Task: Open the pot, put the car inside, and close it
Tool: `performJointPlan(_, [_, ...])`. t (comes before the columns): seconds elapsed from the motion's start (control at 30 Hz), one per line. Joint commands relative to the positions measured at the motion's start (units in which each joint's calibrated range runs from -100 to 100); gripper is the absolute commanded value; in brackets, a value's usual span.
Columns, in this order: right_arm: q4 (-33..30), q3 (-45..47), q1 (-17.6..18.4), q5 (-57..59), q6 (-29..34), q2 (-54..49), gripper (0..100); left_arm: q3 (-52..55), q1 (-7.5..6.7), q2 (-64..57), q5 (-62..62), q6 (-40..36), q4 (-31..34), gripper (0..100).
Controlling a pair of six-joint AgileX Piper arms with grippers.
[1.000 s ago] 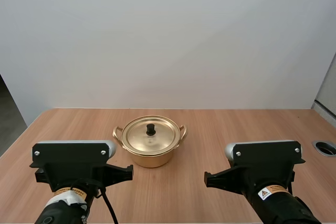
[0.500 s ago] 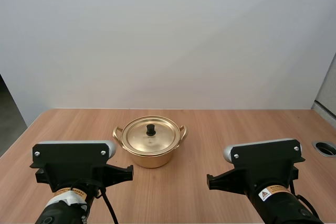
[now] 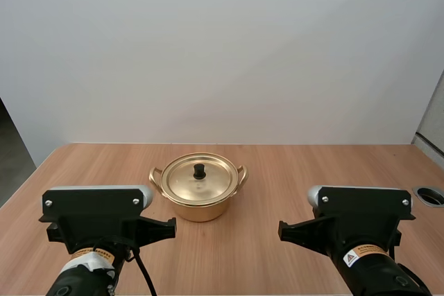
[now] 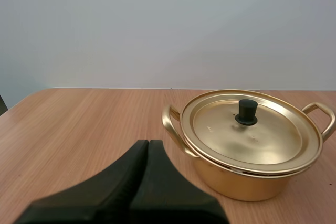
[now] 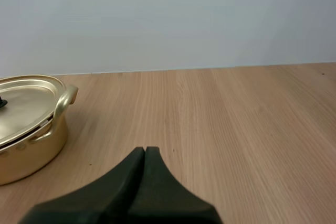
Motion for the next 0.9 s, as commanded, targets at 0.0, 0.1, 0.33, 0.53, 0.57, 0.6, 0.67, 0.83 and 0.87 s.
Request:
performJointPlan(0.0, [-0.2, 0.0, -0.3, 0.0, 2.4, 0.0, 0, 0.0, 0.03, 0.0, 0.1, -0.1, -0.1, 0])
performJointPlan(0.1, [-1.3, 0.0, -0.9, 0.0, 3.6, 0.0, 0, 0.0, 0.03, 0.0, 0.1, -0.1, -0.1, 0])
performJointPlan(0.33, [-3.3, 0.0, -1.1, 0.0, 3.6, 0.0, 0, 0.0, 0.03, 0.0, -0.5, 0.0, -0.1, 0])
performJointPlan(0.53, [-3.3, 0.0, -1.1, 0.0, 3.6, 0.0, 0, 0.0, 0.03, 0.0, -0.5, 0.0, -0.1, 0])
performJointPlan(0.57, [-3.3, 0.0, -1.1, 0.0, 3.6, 0.0, 0, 0.0, 0.03, 0.0, -0.5, 0.0, -0.1, 0])
performJointPlan(0.6, [-3.3, 0.0, -1.1, 0.0, 3.6, 0.0, 0, 0.0, 0.03, 0.0, -0.5, 0.0, -0.1, 0])
performJointPlan(0.67, [-3.3, 0.0, -1.1, 0.0, 3.6, 0.0, 0, 0.0, 0.03, 0.0, -0.5, 0.0, -0.1, 0])
performJointPlan(0.83, [-3.3, 0.0, -1.1, 0.0, 3.6, 0.0, 0, 0.0, 0.03, 0.0, -0.5, 0.0, -0.1, 0])
performJointPlan(0.87, [-3.3, 0.0, -1.1, 0.0, 3.6, 0.0, 0, 0.0, 0.03, 0.0, -0.5, 0.0, -0.1, 0])
